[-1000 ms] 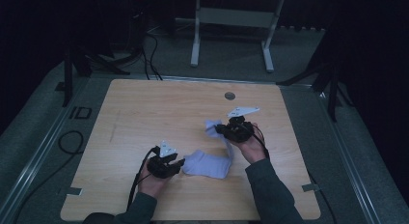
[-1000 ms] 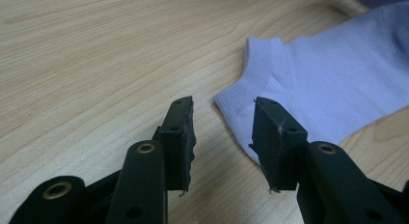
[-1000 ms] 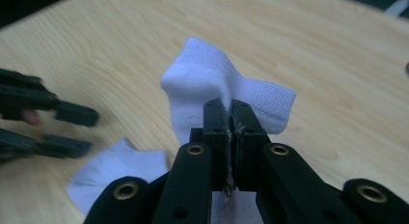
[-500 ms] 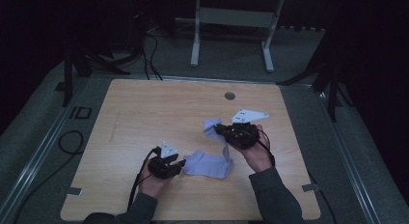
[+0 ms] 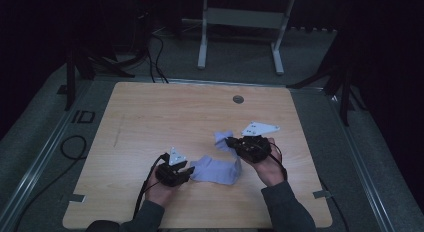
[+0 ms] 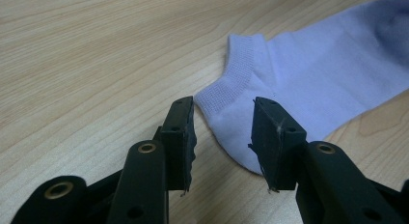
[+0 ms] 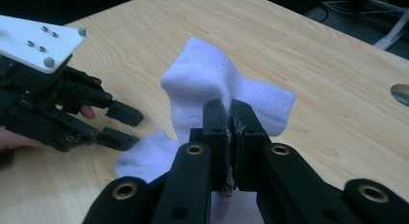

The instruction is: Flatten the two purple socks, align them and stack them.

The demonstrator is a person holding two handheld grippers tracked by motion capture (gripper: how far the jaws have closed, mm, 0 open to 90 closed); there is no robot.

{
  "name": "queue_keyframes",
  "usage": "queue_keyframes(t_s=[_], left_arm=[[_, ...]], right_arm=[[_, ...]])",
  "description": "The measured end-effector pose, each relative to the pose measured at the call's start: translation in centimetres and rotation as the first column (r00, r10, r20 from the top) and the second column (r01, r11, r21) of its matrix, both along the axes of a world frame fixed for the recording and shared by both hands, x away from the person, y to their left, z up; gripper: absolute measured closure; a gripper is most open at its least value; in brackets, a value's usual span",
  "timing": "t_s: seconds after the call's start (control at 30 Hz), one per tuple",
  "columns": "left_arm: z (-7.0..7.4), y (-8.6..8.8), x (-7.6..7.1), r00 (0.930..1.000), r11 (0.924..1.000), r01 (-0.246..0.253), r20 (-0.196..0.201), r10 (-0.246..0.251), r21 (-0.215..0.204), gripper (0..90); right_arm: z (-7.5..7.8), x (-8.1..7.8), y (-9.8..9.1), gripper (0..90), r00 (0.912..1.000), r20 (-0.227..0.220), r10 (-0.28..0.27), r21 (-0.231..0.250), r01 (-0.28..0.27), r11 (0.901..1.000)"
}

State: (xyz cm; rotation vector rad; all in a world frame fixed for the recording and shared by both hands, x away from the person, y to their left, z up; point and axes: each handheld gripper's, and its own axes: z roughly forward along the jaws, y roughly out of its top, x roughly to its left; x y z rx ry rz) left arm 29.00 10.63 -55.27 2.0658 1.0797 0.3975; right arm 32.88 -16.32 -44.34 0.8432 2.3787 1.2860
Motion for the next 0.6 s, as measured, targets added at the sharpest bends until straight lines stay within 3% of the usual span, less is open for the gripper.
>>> queue_keyframes(t_s=[0.27,0.5,0.6], left_arm=[[0.1,0.0,-0.1,1.0,1.0,0.004,0.003,-0.004,-0.002,60.5],[0.1,0.1,-0.1,1.0,1.0,0.003,0.006,-0.003,-0.004,60.5],[0.1,0.1,-0.1,1.0,1.0,0.002,0.008,-0.002,-0.004,60.5]], right_arm=[[1.5,-0.7,-0.6,86.2,0.9991,0.04,-0.012,0.029,0.011,0.9995],[-0.3,-0.6,-0.3,86.2,0.9991,0.031,-0.029,0.003,0.029,0.9996],[-0.2,-0.6,-0.2,86.2,0.9989,0.036,-0.03,0.001,0.03,0.9996]])
